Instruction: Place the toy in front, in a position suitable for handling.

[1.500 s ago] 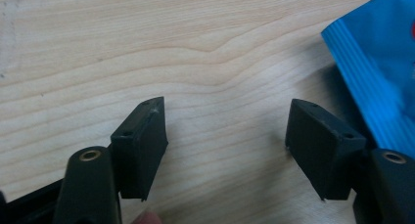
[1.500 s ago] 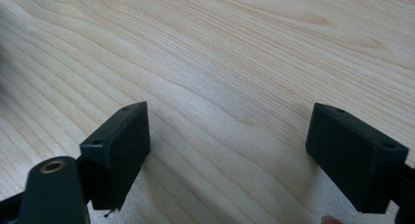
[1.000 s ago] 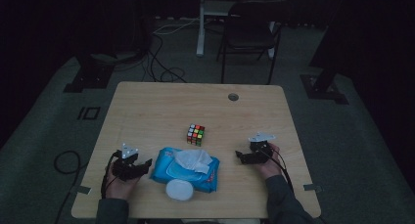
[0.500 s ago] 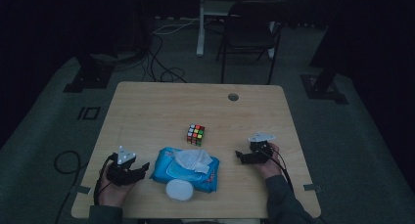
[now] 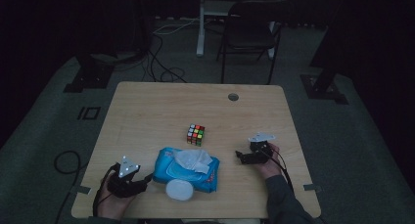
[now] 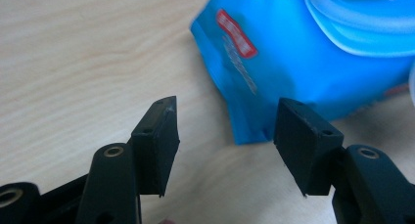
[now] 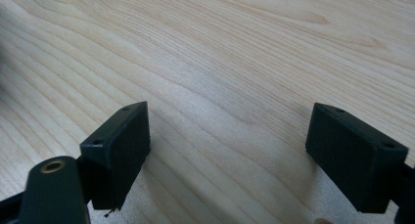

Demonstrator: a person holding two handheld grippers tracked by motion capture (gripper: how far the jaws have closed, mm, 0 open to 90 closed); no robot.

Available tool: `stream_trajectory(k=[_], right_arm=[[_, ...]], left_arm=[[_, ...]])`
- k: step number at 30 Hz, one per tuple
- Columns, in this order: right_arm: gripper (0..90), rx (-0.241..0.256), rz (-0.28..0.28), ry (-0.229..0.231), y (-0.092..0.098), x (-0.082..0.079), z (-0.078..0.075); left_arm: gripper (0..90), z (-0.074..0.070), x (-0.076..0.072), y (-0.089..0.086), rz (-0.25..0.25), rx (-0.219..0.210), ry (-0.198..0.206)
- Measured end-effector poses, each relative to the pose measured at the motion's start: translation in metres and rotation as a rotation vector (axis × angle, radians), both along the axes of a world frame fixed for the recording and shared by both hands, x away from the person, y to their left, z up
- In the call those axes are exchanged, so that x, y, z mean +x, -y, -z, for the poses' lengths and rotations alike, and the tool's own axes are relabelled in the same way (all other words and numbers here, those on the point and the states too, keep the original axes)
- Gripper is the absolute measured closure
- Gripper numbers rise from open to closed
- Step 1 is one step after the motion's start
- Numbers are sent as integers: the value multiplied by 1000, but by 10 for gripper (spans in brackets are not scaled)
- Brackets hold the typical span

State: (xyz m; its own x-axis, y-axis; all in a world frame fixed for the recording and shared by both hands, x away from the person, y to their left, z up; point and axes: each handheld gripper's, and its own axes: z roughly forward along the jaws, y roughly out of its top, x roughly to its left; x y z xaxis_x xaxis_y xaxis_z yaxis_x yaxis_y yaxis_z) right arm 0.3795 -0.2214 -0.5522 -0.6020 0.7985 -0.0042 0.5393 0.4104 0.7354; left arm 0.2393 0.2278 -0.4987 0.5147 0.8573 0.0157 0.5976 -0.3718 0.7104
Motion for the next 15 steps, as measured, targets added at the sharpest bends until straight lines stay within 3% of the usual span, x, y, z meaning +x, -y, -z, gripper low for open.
stream_trajectory(k=[5, 11, 15], right_arm=[[164, 1, 3, 0, 0, 0, 0], [163, 1, 3, 0, 0, 0, 0], [163, 1, 3, 0, 0, 0, 0]], left_arm=[[478, 9, -4, 11, 29, 47, -28], [733, 17, 5, 20, 35, 99, -31], [815, 18, 8, 25, 40, 118, -24]])
